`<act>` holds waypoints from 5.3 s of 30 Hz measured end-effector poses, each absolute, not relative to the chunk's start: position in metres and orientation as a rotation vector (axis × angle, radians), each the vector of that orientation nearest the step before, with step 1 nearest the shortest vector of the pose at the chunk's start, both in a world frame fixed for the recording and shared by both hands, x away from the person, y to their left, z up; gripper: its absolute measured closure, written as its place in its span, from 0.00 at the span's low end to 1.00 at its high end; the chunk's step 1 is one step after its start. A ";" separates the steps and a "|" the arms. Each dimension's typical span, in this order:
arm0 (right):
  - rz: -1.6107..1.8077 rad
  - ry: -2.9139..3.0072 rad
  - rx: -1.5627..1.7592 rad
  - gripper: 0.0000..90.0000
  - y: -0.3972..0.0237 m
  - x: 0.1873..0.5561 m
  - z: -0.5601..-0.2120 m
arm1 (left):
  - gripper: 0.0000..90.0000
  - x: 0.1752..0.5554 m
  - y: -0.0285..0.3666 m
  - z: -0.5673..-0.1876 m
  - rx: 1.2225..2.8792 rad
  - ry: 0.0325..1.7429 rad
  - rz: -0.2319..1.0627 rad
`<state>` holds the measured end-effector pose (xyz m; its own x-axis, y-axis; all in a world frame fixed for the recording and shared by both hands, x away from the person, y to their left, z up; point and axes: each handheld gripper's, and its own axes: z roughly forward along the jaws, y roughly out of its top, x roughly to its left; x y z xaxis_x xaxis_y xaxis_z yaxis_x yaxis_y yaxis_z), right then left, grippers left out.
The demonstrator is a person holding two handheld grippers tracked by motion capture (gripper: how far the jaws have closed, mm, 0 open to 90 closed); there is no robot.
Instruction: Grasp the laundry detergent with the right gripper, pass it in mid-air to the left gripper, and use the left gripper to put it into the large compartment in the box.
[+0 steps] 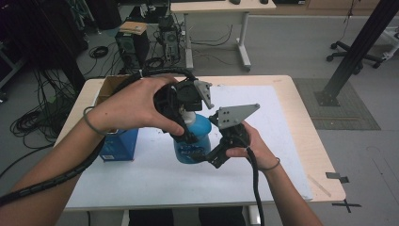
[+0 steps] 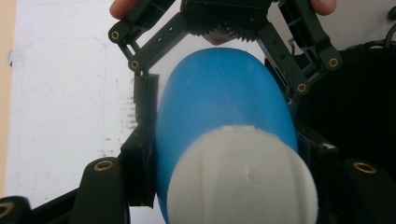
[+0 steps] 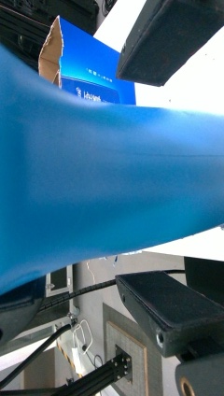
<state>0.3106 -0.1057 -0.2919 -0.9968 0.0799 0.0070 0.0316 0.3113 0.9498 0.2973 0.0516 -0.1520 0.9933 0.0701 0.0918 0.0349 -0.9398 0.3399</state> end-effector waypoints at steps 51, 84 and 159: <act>0.765 3.045 0.444 0.10 -0.198 0.322 -0.299 | 0.42 0.305 0.069 -0.147 2.831 0.113 0.150; 0.671 3.050 0.500 0.10 -0.208 0.323 -0.314 | 0.42 0.318 0.079 -0.079 2.776 0.525 0.315; 0.679 3.057 0.501 0.10 -0.202 0.328 -0.326 | 0.42 0.396 0.282 -0.085 2.205 1.766 0.418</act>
<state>0.3277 -0.2018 -0.3260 -0.9496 0.2983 0.0964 0.3111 0.8585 0.4078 0.3964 0.2824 -0.0847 0.2090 0.9768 0.0470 0.8944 -0.2103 0.3948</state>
